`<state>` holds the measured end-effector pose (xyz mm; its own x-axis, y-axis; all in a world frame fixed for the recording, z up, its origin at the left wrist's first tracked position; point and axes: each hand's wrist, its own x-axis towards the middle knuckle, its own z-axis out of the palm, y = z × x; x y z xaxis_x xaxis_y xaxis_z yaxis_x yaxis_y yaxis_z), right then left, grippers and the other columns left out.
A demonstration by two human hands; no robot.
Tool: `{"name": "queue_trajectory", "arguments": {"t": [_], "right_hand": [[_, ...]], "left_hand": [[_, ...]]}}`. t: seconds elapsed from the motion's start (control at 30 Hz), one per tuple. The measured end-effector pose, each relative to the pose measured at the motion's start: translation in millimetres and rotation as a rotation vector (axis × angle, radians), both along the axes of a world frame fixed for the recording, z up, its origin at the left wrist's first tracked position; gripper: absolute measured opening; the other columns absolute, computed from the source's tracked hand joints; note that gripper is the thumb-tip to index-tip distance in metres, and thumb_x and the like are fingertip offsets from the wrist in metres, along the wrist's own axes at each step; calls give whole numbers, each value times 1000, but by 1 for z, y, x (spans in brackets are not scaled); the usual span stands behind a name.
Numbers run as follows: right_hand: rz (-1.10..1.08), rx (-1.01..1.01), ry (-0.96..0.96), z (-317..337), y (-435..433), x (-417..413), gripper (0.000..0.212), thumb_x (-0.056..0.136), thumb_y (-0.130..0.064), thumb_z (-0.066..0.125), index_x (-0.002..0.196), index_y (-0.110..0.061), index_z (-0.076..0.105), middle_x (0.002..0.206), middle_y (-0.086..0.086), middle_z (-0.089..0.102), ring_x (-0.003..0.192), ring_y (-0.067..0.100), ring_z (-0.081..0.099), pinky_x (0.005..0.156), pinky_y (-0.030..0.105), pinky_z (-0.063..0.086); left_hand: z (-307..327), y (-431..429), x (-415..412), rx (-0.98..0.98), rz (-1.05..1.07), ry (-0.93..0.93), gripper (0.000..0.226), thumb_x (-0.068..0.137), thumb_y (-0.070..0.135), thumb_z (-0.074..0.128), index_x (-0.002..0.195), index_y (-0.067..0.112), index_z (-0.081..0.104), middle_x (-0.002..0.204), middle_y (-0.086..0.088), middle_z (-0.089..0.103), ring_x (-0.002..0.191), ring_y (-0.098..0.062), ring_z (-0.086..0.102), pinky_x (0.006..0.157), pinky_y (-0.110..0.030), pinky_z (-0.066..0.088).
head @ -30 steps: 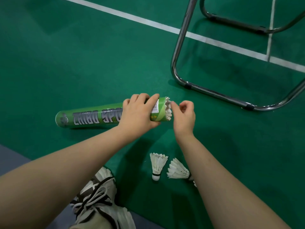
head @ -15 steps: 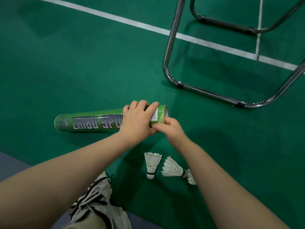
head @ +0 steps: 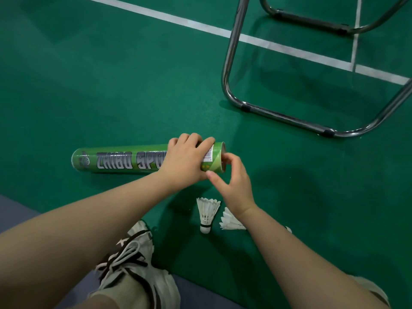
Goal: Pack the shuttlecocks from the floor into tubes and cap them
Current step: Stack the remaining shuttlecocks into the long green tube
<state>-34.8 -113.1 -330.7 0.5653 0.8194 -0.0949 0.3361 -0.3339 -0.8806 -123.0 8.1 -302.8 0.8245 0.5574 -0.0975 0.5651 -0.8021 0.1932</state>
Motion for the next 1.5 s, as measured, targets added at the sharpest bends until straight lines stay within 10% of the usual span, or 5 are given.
{"name": "queue_trajectory", "arguments": {"t": [0.13, 0.67, 0.83, 1.03, 1.5], "right_hand": [[21, -109, -76, -15, -19, -4, 78, 67, -61, 62, 125, -12, 44, 120, -5, 52, 115, 13, 46, 103, 35, 35], [468, -514, -199, -24, -28, -3, 25, 86, -33, 60, 110, -27, 59, 99, -8, 62, 109, 15, 48, 108, 37, 16], [-37, -319, 233, -14, -32, 11, 8, 85, -18, 63, 82, -23, 59, 77, -8, 58, 77, 15, 57, 75, 30, 48], [-594, 105, 438, 13, -24, 36, 24, 84, -2, 58, 71, -20, 50, 72, -6, 49, 68, 9, 45, 60, 10, 39], [40, 41, 834, 41, -1, 15, 21, 91, -3, 49, 99, -17, 62, 92, 0, 63, 80, 6, 57, 70, 12, 46]], "left_hand": [[-4, 5, -15, 11, -15, 52, 84, 67, 50, 71, 138, 24, 34, 123, -5, 46, 113, -26, 39, 93, -38, 26], [-3, -3, -21, 31, -20, 95, 81, 70, 53, 69, 137, 25, 32, 126, -3, 44, 115, -25, 38, 94, -39, 28], [-1, -2, -19, 51, 7, 91, 83, 69, 53, 70, 138, 25, 32, 125, -4, 45, 114, -26, 39, 93, -39, 29], [-4, -3, -17, 62, 14, 116, 83, 70, 51, 70, 138, 25, 31, 125, -4, 45, 113, -27, 41, 92, -39, 30], [10, -23, 5, 50, 6, 73, 85, 68, 53, 70, 139, 25, 31, 123, -4, 46, 112, -27, 42, 91, -38, 31]]}}
